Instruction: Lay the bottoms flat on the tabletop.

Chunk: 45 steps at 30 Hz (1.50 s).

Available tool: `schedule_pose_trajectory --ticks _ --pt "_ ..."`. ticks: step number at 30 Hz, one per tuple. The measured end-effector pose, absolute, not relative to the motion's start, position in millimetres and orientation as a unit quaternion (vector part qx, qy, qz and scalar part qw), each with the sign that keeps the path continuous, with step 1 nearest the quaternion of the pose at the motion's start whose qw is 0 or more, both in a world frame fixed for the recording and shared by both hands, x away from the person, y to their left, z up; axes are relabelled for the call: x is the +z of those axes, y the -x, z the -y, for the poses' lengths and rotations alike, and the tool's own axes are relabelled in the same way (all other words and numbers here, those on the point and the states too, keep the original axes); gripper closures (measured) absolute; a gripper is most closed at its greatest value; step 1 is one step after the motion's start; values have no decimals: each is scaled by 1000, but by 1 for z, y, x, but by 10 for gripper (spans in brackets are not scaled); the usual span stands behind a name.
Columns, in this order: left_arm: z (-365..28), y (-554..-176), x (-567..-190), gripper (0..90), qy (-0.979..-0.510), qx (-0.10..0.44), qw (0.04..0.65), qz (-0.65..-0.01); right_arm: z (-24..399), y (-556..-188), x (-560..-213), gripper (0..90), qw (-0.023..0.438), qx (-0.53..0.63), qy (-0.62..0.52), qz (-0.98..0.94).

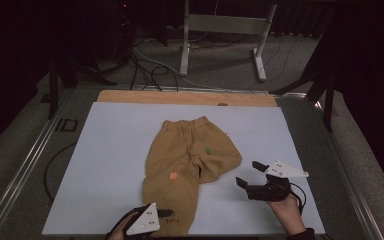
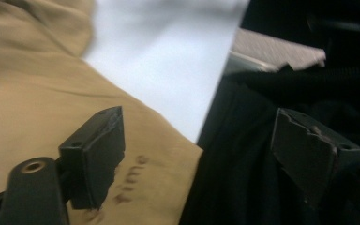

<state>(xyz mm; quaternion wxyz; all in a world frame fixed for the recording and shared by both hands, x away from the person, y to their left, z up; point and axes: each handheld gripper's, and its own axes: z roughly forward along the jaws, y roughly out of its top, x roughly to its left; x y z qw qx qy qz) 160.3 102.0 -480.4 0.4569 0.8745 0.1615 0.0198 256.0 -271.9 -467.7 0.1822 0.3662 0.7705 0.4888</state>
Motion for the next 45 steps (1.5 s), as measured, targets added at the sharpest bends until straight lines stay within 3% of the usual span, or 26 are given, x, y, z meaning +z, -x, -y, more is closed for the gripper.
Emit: schedule_pose_trajectory --ticks 5,11,16,28,30,31,33,35,39,45 --pt "-86 -164 -500 359 -902 21 412 -127 273 -257 -469 150 179 492 -369 -768" --pt "-84 -168 -516 512 -926 74 357 -97 272 -258 -468 150 176 494 -368 -768" --pt "-92 -177 -511 864 -915 67 381 -118 274 -258 -468 152 179 489 -370 -769" --pt "-109 -174 -492 886 -901 -15 424 -94 274 -259 -468 152 177 493 -372 -766" --pt "-110 -173 -492 852 -905 -28 418 -77 273 -259 -469 152 177 493 -371 -767" --pt "-111 -173 -493 791 -903 -31 421 -74 273 -259 -469 152 176 493 -372 -767" --pt "-113 -173 -492 541 -903 -5 423 -80 272 -259 -469 152 175 494 -371 -767" --pt "-119 -179 -487 360 -895 11 432 -108 272 -259 -469 152 175 493 -371 -767" --pt "-135 -192 -479 165 -877 31 456 -148 272 -260 -471 152 173 492 -372 -768" --pt "-158 -212 -474 71 -859 70 465 -200 272 -262 -473 152 172 489 -373 -769"
